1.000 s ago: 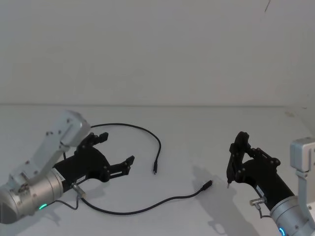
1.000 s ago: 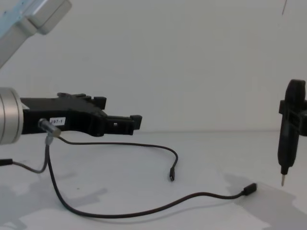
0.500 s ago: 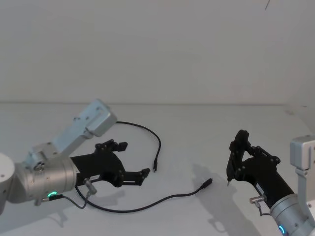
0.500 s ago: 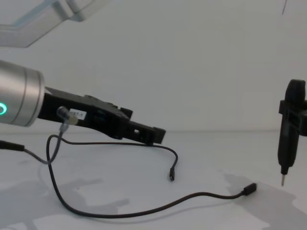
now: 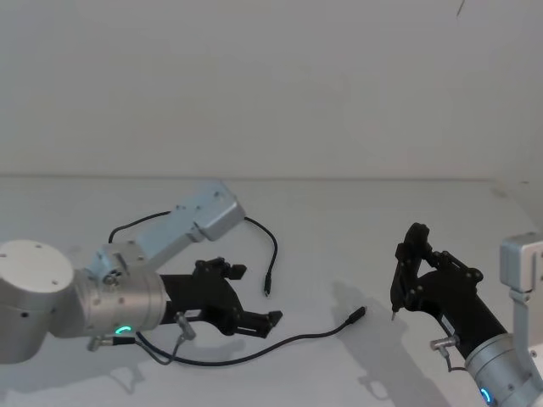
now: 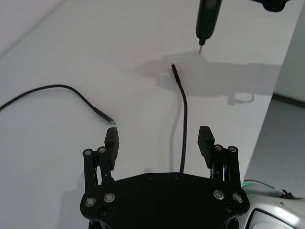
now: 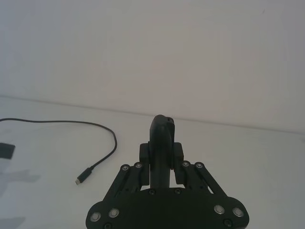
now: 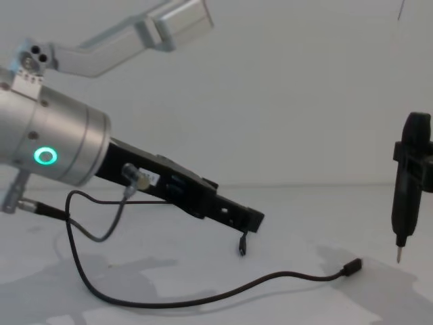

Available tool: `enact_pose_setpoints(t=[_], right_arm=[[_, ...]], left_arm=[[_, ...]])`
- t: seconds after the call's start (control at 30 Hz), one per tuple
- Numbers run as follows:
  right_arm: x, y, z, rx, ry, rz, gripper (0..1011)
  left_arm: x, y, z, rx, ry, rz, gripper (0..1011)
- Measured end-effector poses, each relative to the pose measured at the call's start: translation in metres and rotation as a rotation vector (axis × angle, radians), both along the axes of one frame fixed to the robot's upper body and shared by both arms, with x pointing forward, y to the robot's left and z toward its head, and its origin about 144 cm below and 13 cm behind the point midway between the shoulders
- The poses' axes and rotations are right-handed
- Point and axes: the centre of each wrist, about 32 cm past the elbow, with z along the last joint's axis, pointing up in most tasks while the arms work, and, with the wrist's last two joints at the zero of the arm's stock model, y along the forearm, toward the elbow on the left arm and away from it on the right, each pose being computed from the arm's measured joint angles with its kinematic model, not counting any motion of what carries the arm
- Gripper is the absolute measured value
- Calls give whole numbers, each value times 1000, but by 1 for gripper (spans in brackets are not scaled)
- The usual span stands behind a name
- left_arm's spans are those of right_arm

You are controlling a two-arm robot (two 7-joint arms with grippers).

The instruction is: Pick up the data cable with the one hand.

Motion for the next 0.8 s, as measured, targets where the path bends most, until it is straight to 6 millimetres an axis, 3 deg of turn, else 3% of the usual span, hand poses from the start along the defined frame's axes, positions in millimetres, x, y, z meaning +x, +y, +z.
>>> enact_pose_setpoints(t=[0.8], right_arm=[[0, 0, 0, 0, 0, 0, 279]], left_arm=[[21, -44, -16, 60, 106, -54, 1001]])
